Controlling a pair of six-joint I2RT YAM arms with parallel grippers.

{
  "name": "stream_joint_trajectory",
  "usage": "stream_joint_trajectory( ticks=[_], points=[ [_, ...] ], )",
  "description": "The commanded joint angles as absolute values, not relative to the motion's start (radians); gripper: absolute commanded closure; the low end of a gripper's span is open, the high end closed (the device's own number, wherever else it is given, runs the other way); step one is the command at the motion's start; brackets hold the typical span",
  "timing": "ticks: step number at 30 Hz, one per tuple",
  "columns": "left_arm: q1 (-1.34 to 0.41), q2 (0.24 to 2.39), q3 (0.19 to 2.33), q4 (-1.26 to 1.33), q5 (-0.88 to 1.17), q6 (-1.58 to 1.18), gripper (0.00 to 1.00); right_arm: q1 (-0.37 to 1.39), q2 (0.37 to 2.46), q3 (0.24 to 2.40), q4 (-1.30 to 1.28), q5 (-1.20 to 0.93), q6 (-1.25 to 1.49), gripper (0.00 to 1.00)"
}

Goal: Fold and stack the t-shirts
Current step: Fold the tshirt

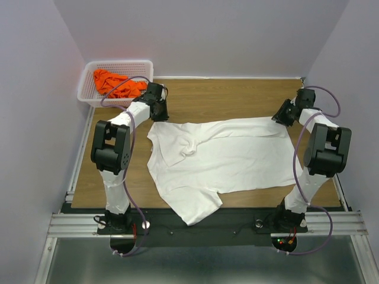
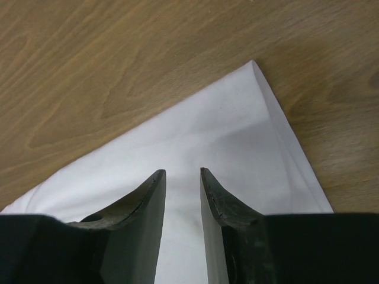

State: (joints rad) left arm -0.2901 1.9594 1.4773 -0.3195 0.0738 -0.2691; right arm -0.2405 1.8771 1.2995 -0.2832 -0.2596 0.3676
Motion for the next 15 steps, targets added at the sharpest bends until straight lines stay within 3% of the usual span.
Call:
stream_joint_trajectory(
  ticks=[1, 15],
  points=[
    [-0.284, 2.002, 1.551, -0.301, 0.026, -0.293, 0.71, -0.235, 1.911, 1.353, -0.268, -0.256, 0.365, 0.65],
    [-0.199, 2.151, 1.568, -0.307, -0.054, -0.348, 0.75, -0.251, 2.115, 1.505, -0.268, -0.091, 0.348, 0.68]
  ],
)
